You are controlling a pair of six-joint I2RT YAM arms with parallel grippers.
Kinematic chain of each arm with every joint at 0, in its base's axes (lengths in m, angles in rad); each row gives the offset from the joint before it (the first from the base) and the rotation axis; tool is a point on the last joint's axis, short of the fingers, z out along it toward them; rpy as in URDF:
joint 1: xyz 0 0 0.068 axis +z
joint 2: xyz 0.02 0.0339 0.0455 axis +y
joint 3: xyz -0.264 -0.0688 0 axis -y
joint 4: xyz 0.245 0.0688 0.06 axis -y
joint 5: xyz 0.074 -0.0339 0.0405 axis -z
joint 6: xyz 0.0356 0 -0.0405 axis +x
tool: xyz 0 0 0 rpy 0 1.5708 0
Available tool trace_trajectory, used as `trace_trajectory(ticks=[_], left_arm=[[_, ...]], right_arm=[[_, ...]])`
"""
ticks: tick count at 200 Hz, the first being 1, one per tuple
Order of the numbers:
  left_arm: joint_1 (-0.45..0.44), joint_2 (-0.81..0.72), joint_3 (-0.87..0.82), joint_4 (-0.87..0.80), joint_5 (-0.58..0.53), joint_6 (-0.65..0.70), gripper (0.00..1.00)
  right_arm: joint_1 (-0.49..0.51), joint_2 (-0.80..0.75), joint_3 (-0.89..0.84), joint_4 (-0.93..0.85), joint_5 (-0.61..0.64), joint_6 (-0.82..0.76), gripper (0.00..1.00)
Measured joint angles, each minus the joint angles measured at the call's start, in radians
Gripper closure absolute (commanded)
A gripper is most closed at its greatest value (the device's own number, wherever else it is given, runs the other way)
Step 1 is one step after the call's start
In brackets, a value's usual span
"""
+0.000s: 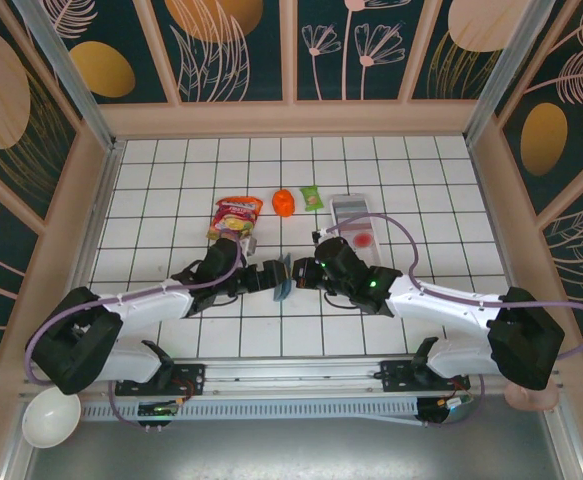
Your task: Put the credit cards into the card holder
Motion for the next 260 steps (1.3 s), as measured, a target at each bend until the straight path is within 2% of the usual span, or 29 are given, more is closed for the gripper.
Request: trace_trajectory(ticks=[31, 69, 116, 132, 163, 217, 260], left_arm=[[-0.002, 0.016, 0.023, -0.032, -0.022, 0.014, 0.14], [-0.004, 0.050, 0.042, -0.067, -0.045, 0.024, 0.15], [-0.008, 0.050, 0.042, -0.100, -0.076, 0.037, 0.21], [-0.008, 0.043, 0.042, -0.108, -0.090, 0.040, 0.27], [-0.008, 0.024, 0.042, -0.123, -0.113, 0.041, 0.30], [-0.008, 0.004, 0.042, -0.149, -0.158, 0.039, 0.45], [-0.008, -0.002, 0.031, -0.180, -0.206, 0.042, 0.46]], right_arm=[[0.001, 0.000, 0.000, 0.000, 0.000, 0.000, 1.00], [0.001, -0.006, -0.001, 0.000, 0.000, 0.000, 1.00], [0.001, -0.014, -0.006, -0.002, 0.002, 0.000, 1.00], [0.001, -0.015, -0.011, -0.004, 0.008, 0.000, 1.00], [0.000, -0.015, -0.028, -0.010, 0.029, 0.000, 1.00], [-0.027, -0.003, -0.061, -0.032, 0.055, 0.000, 1.00], [-0.054, 0.030, -0.082, -0.050, 0.068, -0.001, 1.00]])
